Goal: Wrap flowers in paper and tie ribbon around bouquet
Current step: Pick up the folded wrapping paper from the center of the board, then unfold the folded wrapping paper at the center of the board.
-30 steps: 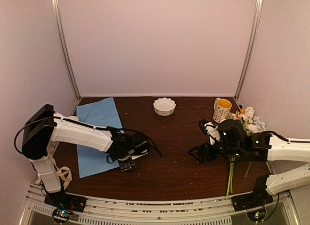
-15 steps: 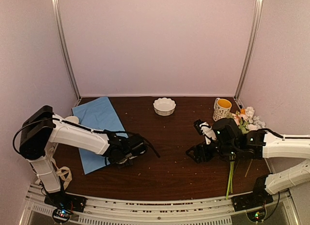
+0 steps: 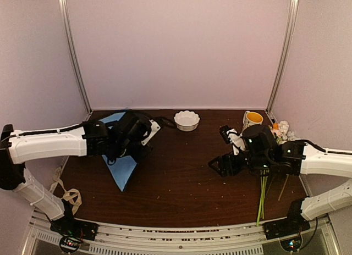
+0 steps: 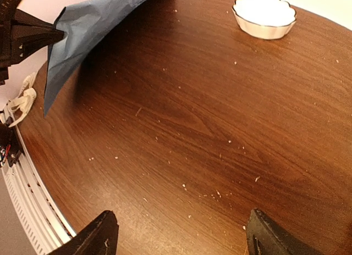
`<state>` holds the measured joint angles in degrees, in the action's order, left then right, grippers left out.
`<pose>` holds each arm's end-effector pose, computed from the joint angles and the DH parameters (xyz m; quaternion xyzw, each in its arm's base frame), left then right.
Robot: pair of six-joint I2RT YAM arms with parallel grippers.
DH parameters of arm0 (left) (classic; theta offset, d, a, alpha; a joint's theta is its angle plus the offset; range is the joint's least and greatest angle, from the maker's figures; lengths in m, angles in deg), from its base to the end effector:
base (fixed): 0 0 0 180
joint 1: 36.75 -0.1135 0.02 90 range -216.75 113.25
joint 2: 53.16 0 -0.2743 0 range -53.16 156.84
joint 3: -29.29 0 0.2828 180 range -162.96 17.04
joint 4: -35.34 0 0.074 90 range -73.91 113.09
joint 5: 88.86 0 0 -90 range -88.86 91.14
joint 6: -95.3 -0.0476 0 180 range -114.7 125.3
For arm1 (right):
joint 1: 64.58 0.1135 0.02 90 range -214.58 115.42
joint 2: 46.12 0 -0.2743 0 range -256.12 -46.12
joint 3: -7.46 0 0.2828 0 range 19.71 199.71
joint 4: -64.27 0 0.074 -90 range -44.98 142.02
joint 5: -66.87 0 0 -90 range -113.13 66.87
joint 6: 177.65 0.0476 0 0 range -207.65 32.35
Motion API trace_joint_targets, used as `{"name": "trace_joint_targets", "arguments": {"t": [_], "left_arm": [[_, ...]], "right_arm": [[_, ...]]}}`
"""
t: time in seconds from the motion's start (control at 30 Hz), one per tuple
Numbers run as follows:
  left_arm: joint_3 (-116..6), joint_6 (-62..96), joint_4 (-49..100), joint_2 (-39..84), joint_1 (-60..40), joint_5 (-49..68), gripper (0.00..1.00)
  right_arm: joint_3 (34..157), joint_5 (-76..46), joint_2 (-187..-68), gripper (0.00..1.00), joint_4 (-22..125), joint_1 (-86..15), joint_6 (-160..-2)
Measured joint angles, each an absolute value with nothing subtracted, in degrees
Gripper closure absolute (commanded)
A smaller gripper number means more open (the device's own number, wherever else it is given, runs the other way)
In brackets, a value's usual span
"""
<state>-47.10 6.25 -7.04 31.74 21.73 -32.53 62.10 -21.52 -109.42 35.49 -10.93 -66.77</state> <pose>0.2039 -0.2820 0.2567 0.3491 0.8373 0.0782 0.4135 0.1607 0.2206 0.2421 -0.2589 0.8584 0.2781 0.3447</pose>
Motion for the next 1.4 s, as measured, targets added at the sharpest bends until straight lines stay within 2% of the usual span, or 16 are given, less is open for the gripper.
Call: {"name": "trace_joint_targets", "arguments": {"t": [0.27, 0.6, 0.87, 1.23, 1.4], "left_arm": [[-52.23, 8.62, -3.41, 21.49, 21.84, -23.06, 1.00], [-54.44, 11.85, 4.19, 18.45, 22.99, -18.93, 1.00], [-54.88, 13.23, 7.65, 16.46, 23.10, -18.91, 1.00], [-55.75, 13.42, 9.68, 17.03, 23.37, -18.25, 1.00], [-55.84, 13.38, 9.77, 17.16, 23.37, -18.12, 1.00]], "right_arm": [[70.45, -20.27, -109.71, 0.20, 37.32, -9.03, -67.90], [81.62, -21.37, -120.02, 0.19, 42.88, 2.62, -70.68], [82.06, -23.33, -126.30, 0.27, 42.42, 7.64, -74.00], [81.45, -28.03, -129.75, 0.30, 47.84, 7.69, -76.51], [80.40, -32.38, -130.08, 0.41, 48.89, 8.17, -77.43]]}}
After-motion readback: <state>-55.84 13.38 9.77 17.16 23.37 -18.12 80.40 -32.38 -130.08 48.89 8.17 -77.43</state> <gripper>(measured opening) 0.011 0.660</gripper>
